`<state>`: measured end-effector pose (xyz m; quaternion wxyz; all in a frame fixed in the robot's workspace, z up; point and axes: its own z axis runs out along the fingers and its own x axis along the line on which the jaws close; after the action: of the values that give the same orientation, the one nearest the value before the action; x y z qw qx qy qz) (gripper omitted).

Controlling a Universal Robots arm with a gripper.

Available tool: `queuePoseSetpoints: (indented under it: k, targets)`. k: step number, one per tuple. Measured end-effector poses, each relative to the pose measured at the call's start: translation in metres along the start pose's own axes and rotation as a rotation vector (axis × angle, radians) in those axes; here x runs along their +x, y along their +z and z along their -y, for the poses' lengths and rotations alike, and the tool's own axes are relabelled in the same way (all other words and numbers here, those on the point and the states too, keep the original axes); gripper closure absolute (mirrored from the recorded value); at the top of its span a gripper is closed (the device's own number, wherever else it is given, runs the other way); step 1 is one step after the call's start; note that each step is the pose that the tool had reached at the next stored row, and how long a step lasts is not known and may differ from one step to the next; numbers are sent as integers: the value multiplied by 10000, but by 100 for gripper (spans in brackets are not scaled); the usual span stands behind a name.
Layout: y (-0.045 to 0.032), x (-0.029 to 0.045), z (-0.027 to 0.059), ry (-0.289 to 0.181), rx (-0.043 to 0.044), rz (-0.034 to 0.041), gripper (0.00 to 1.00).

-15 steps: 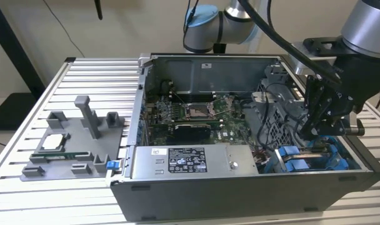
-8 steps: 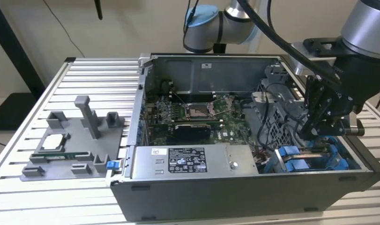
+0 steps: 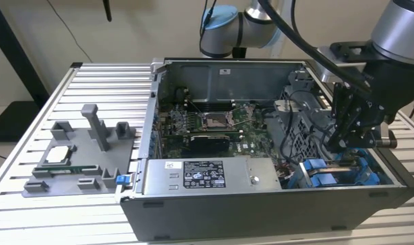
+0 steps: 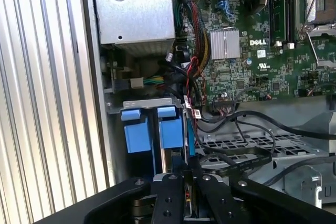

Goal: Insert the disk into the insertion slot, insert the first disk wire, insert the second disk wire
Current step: 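Insert the second disk wire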

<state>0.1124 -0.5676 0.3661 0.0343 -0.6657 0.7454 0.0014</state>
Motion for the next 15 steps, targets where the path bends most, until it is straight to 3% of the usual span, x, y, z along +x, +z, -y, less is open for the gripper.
queuePoseSetpoints:
  k: [7, 15]
  targets:
    - [42, 3, -2, -12, 257, 29, 100]
    - [141, 8, -6, -27, 548, 62, 100]
